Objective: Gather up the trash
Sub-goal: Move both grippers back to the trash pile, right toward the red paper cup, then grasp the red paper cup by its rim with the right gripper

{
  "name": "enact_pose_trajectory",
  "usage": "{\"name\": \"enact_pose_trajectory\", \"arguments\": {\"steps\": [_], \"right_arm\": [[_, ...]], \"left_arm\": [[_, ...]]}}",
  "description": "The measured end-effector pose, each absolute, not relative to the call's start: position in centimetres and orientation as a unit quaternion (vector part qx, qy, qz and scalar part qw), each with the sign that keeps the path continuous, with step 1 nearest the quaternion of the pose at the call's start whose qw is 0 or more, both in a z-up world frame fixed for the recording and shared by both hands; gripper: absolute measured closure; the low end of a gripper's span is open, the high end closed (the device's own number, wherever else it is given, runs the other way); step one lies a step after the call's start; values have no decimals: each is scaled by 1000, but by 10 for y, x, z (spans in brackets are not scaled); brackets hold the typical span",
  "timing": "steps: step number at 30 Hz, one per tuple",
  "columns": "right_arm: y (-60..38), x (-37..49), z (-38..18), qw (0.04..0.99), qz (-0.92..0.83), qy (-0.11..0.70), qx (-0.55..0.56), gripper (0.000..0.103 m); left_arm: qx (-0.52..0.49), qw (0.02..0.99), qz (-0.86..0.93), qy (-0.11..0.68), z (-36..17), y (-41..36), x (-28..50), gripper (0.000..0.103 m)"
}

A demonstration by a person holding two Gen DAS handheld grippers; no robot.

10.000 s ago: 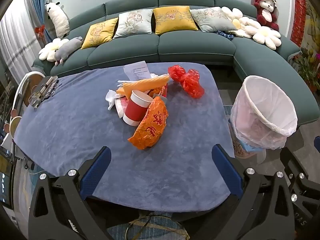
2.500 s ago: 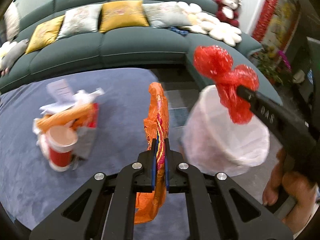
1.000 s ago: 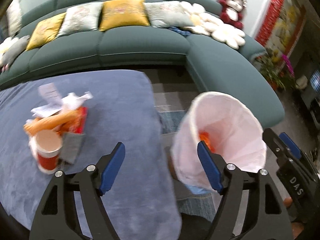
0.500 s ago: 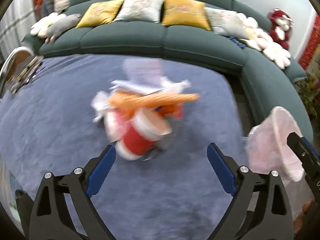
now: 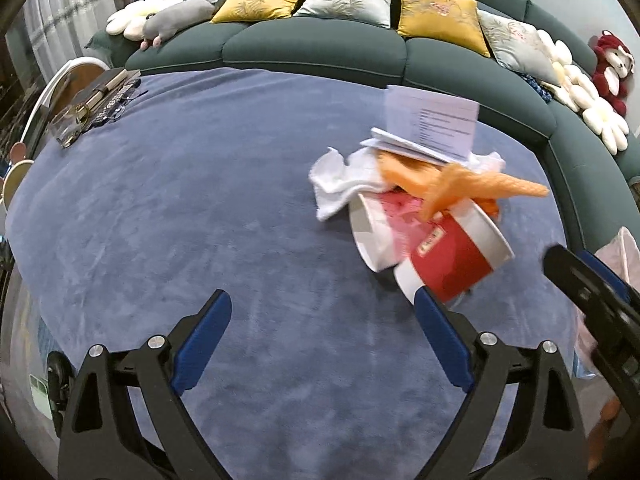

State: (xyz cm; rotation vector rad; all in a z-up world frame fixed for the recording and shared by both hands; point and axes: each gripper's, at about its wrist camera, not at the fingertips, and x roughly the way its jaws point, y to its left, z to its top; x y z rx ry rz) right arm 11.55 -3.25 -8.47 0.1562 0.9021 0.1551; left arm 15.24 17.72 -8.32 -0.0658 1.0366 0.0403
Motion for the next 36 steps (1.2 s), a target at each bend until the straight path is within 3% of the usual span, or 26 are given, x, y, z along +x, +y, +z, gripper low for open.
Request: {"name": "enact_pose_trajectory", "arguments": {"steps": [14, 18, 36], "right_arm": [[-4, 150, -117, 866, 127, 481, 49, 94], [-18, 134, -114, 861, 133, 487, 69, 99], [-133, 101, -86, 886, 17, 436, 157, 99]], "left_arm": [[-37, 870, -5, 492, -89, 184, 184, 15], [-28, 872, -28, 489, -89, 172, 188, 15], [26, 852, -133, 506, -111, 61, 207, 15]]}}
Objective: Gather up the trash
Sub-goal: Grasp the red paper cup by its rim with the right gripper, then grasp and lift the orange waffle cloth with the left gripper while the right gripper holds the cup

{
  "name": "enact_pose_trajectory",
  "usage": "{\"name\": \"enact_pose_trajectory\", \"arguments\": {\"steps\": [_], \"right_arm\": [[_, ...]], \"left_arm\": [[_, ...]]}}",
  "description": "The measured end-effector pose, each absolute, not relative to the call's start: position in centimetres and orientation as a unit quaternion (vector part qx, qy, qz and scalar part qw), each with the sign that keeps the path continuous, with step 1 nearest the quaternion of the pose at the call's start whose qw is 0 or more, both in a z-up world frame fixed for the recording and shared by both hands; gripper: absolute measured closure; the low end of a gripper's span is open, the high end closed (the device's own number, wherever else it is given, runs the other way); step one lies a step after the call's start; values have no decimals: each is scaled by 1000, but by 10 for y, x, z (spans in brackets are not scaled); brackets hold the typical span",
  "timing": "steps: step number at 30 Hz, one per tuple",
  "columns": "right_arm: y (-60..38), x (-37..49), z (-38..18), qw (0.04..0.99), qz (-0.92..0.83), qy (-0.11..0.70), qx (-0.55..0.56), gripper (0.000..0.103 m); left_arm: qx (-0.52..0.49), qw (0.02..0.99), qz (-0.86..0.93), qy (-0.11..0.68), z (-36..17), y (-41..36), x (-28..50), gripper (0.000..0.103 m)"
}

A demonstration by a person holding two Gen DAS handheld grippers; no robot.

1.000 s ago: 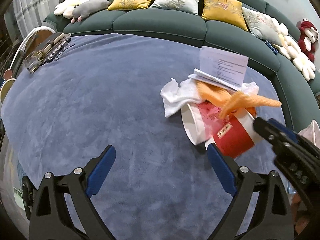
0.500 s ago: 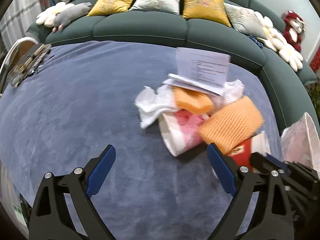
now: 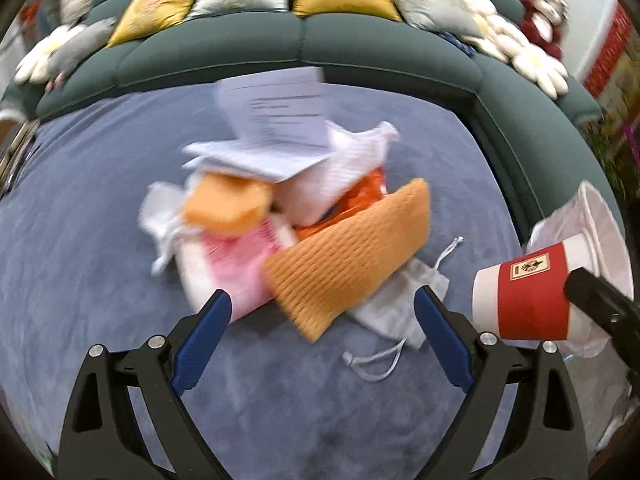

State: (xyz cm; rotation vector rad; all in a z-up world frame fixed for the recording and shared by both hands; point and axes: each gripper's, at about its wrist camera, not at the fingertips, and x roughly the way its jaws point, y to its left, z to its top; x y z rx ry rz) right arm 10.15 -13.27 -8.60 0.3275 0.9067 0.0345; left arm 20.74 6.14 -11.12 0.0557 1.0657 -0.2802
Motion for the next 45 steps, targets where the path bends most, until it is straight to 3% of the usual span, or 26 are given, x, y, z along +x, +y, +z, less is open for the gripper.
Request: {"name": "enact_pose_trajectory", "arguments": {"steps": [4, 6, 8, 10, 12, 16, 25, 28, 29, 30, 31, 32, 41, 45], "right_arm": [[-141, 107, -90, 885, 13, 436, 166, 99], [-145, 110, -95, 882, 12, 438, 171, 99], [-146, 112, -99, 880, 13, 442, 173, 99], [-146, 114, -103, 878, 14, 447, 172, 99], [-146, 115, -106, 876, 15, 450, 174, 99], [-147, 115, -108, 875, 16, 450, 177, 99], [-152, 102, -100, 879, 15, 441, 179, 99], [-154, 98, -99, 880, 13, 440, 181, 99], [-155, 98, -99, 880, 12, 439, 181, 99], [-157, 98, -98, 880, 11, 439, 180, 99], [-158, 97, -98, 880, 10, 439, 179, 99], [-160, 98, -98, 881, 9, 439, 179, 99], [-171, 111, -104, 879, 7, 441, 181, 99], [-172, 117, -113, 875, 6, 448, 184, 99]], "left_arm": [[41, 848, -131, 512, -128, 44, 223, 17], [42, 841, -136, 522, -135, 39, 227, 36], [46, 839, -136, 525, -140, 34, 228, 42], [51, 840, -139, 523, -141, 28, 226, 58], [58, 835, -140, 529, -144, 24, 225, 88], [57, 833, -137, 533, -146, 22, 216, 103], [38, 839, -153, 520, -126, 31, 181, 103], [18, 838, -163, 520, -120, 35, 183, 99], [21, 840, -163, 518, -119, 34, 186, 87], [26, 841, -163, 515, -118, 33, 188, 65], [40, 845, -158, 510, -118, 30, 193, 56], [53, 850, -154, 501, -117, 28, 197, 53], [113, 848, -147, 497, -139, -2, 240, 55], [103, 841, -150, 509, -144, -4, 244, 85]]}}
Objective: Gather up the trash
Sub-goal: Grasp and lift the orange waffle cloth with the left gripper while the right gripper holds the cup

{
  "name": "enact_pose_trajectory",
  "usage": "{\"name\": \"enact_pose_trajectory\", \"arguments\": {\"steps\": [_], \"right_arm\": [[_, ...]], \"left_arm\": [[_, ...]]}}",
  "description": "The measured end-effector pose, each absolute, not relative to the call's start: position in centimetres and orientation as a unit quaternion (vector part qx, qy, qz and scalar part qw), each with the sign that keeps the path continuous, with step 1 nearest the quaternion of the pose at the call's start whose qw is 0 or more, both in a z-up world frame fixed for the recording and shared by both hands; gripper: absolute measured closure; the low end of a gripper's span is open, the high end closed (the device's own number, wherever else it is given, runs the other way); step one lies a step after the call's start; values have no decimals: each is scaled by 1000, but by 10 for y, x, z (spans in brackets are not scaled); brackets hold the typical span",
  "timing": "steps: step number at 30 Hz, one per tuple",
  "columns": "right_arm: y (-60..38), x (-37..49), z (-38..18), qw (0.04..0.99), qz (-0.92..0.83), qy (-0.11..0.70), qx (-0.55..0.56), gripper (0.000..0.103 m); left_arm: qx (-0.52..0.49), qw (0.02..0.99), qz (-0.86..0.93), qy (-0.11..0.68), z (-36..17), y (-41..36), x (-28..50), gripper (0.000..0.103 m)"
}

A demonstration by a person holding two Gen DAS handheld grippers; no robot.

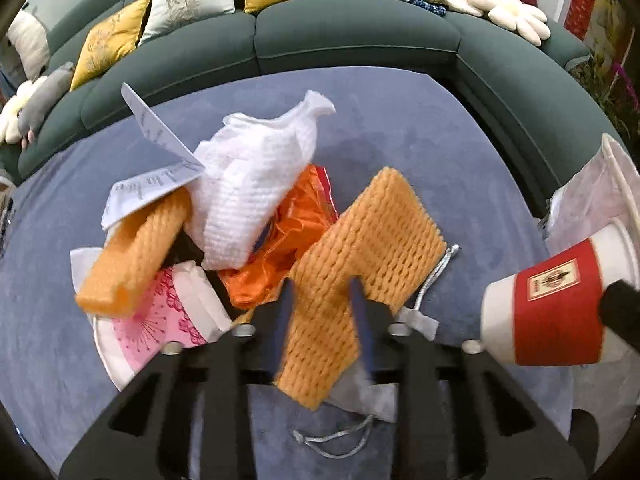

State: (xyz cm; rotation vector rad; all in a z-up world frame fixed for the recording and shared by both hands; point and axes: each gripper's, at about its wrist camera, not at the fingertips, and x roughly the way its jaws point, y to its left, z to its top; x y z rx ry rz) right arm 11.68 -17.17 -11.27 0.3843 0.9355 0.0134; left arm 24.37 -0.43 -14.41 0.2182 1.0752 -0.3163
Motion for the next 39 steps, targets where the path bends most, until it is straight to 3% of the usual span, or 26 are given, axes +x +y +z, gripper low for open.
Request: {"name": "enact_pose_trajectory", "arguments": {"steps": [2, 16, 24, 25, 28, 30, 33, 39], "right_arm": [[-171, 117, -115, 873, 6, 450, 185, 99], [-177, 96, -94, 883, 9, 429, 189, 99], [-188, 89, -91, 883, 7, 428, 193, 99], [-189, 90, -93, 882, 8, 429, 193, 99], [-187, 94, -97, 882, 12, 431, 189, 99], [-187, 102, -100, 882, 14, 432, 189, 99], [-188, 120, -101, 885, 15, 428, 183, 99], [-189, 179, -102, 897, 11, 415, 154, 99]], "left_arm": [[98, 842, -154, 508, -141, -4, 240, 103], [62, 850, -159, 498, -106, 6, 182, 103], [30, 838, -173, 517, -113, 22, 195, 99], [34, 841, -161, 516, -117, 27, 198, 98], [30, 840, -141, 523, -128, 42, 204, 68], [18, 842, -126, 525, -132, 51, 207, 53], [-22, 838, -113, 533, -140, 63, 211, 46], [-87, 821, -116, 553, -156, 67, 217, 44]]}}
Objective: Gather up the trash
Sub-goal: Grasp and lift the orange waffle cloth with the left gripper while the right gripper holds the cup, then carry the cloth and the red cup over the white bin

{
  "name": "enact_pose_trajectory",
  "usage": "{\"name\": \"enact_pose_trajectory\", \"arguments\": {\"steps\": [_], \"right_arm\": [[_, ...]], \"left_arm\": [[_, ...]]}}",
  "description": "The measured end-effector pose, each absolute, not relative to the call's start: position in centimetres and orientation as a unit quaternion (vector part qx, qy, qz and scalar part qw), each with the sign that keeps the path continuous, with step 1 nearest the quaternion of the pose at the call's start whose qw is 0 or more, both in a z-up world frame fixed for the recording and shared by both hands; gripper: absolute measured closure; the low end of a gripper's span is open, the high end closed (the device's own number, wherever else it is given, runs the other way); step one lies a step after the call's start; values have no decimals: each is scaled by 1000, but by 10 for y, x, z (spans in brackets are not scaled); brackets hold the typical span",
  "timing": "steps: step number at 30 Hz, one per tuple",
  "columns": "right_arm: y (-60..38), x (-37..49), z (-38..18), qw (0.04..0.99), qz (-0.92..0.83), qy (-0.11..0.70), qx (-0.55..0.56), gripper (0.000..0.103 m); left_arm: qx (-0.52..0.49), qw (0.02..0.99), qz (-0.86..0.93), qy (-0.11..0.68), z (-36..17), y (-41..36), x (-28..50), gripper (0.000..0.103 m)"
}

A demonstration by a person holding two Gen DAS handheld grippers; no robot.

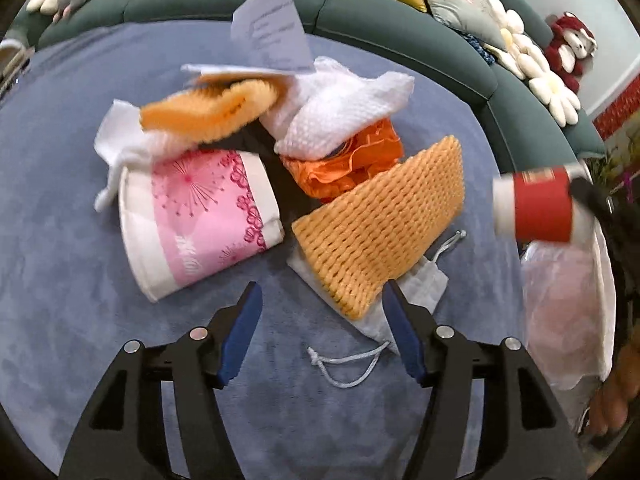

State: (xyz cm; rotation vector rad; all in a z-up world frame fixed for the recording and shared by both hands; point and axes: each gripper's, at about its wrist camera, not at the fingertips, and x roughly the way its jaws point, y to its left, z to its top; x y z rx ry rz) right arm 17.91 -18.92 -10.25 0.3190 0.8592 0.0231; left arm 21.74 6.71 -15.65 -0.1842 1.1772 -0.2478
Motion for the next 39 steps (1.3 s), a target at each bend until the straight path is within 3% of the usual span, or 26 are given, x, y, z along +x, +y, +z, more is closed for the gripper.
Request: {"name": "enact_pose_trajectory", "arguments": {"steps": [7, 10, 15, 30, 37, 39], "right_arm": [[-166, 219, -126, 886, 40, 441, 135, 99], [-155, 208, -131, 883, 55, 447, 134, 98], [-155, 192, -136, 879, 57, 453, 139, 98], [-209, 128, -74, 904, 8, 395, 166, 99], [-235, 105, -78, 897, -3, 402, 184, 99], [-238, 106, -86, 890, 4, 413, 192, 94]], "left_arm": [[-104, 815, -123, 557, -160, 58, 226, 45], [-105, 814, -138, 555, -158, 50, 227, 51], [-92, 817, -168, 543, -149, 37, 224, 87], [-38, 840, -208, 501, -86, -13, 189, 90], [-26, 841, -196, 503, -77, -30, 182, 89], [-22, 842, -188, 504, -79, -28, 180, 89]]}}
